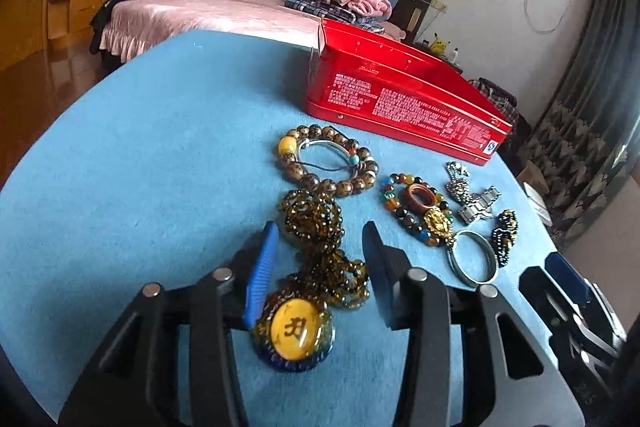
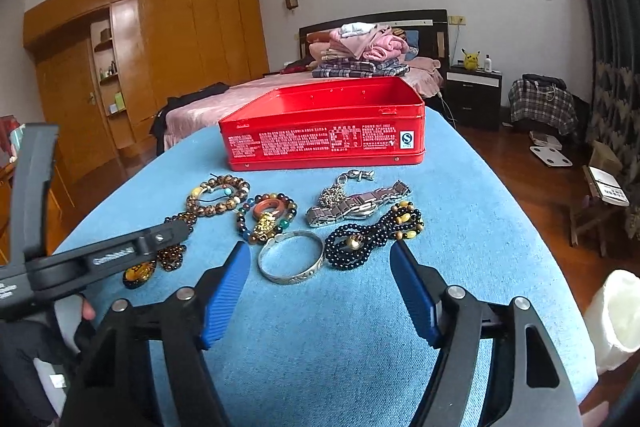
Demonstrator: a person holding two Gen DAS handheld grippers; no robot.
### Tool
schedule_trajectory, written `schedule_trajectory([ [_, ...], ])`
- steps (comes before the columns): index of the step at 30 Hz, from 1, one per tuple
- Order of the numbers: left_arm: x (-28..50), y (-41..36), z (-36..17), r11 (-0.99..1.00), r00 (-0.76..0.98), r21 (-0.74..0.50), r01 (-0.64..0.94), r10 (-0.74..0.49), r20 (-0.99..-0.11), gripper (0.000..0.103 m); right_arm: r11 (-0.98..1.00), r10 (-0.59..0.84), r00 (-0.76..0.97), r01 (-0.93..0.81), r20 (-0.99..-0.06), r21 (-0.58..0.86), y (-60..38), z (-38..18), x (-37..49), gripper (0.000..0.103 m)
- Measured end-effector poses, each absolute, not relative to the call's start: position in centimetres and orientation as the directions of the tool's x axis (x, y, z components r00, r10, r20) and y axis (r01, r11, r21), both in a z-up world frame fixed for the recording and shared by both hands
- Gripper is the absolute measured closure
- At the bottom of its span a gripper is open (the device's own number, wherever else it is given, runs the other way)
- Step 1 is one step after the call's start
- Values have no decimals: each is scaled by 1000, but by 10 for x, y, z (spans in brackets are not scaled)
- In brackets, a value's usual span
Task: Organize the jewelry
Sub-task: 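Close the left gripper on the bead necklace and lift it, then grasp the silver bangle with the right gripper while the left gripper holds the necklace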
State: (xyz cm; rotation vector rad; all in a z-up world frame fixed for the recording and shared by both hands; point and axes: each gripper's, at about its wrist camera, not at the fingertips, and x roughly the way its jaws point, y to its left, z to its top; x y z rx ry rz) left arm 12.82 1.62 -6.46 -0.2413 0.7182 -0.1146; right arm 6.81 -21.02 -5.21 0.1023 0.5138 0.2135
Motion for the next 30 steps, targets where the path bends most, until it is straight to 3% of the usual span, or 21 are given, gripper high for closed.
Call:
schedule_trajectory([
  [3, 129, 8, -66, 975, 747, -222, 24, -165, -644, 66, 971, 233, 848, -180, -475, 155, -210, -53, 69, 32],
  [4, 128, 6, -68, 977, 749, -213, 21, -157, -643, 77, 971, 232, 848, -179, -476, 155, -210, -53, 70, 32],
  [7, 125, 6, -68, 976, 759, -216, 39, -170, -629, 84, 969, 241, 848, -184, -473, 164, -210, -52, 72, 32],
  [10, 123, 7, -68, 973, 762, -224, 48, -181, -621, 85, 967, 251, 844, -197, -473, 161, -206, -50, 71, 33],
  [14, 118, 11, -67, 972, 772, -231, 40, -177, -611, 86, 963, 269, 827, -219, -494, 158, -197, -52, 73, 44],
  [24, 111, 22, -67, 973, 777, -229, 37, -172, -605, 87, 969, 246, 779, -178, -577, 173, -184, -69, 90, 47],
  [30, 113, 24, -69, 972, 772, -231, 50, -184, -609, 85, 985, 171, 773, -132, -611, 108, -172, -68, 105, 47],
])
